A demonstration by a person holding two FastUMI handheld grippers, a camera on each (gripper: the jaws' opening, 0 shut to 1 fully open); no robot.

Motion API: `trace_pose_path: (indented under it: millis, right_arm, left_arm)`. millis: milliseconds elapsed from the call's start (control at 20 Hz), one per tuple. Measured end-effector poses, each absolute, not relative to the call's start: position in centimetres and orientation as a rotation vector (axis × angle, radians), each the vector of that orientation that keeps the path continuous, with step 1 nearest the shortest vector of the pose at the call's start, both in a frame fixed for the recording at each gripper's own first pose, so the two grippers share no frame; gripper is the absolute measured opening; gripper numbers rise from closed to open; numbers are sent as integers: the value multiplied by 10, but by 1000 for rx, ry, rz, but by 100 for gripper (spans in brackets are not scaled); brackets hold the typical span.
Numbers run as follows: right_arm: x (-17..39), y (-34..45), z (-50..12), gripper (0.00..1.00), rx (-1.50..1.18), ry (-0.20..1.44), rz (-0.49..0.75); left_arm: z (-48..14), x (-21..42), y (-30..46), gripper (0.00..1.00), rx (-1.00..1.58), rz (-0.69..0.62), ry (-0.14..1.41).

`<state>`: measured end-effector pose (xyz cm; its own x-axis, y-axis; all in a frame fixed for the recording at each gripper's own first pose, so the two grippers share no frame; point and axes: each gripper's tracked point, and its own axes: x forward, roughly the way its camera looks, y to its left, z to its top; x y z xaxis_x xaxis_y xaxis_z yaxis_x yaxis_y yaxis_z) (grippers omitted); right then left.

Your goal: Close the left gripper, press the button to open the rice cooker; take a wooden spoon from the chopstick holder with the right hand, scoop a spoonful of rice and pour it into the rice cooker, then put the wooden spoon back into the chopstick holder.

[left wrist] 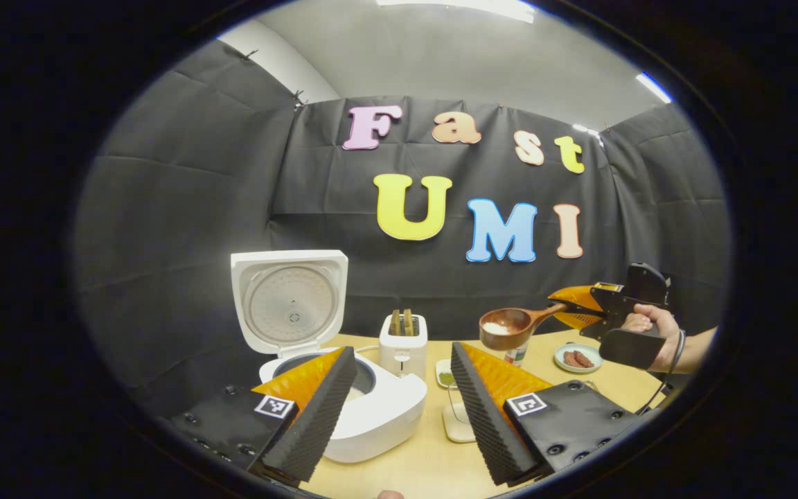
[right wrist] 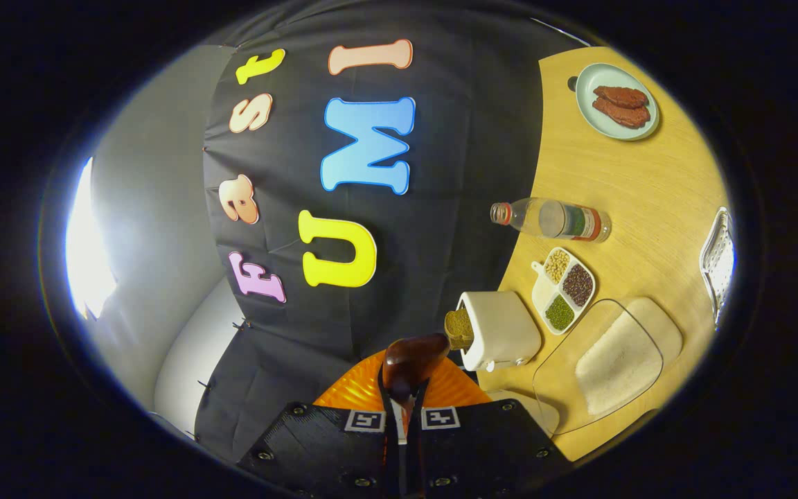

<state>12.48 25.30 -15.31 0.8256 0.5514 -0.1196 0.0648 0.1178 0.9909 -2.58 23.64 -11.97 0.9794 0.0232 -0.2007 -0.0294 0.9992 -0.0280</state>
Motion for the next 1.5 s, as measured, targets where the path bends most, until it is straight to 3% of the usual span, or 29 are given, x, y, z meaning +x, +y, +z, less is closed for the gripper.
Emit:
trace_pose_path:
  millis: [500, 550, 600, 950, 1500]
  right_arm:
    - [136, 343, -127, 5, 1285, 582, 530]
    - [138, 356, -128, 9, 1264, 591, 546]
    - [141, 368, -129, 5, 1240, 600, 559]
    - [155, 455, -147, 5, 1039, 659, 650]
    - [149, 567, -202, 5, 474, 657, 795]
  left_arm:
    - [-139, -33, 283, 94, -40, 67, 207]
    - [-140, -33, 288, 94, -40, 76, 208]
    - [-139, -31, 293, 94, -41, 85, 209]
    - [-141, -31, 314, 94, -34, 121, 201]
    - [-156, -46, 327, 94, -62, 177, 238]
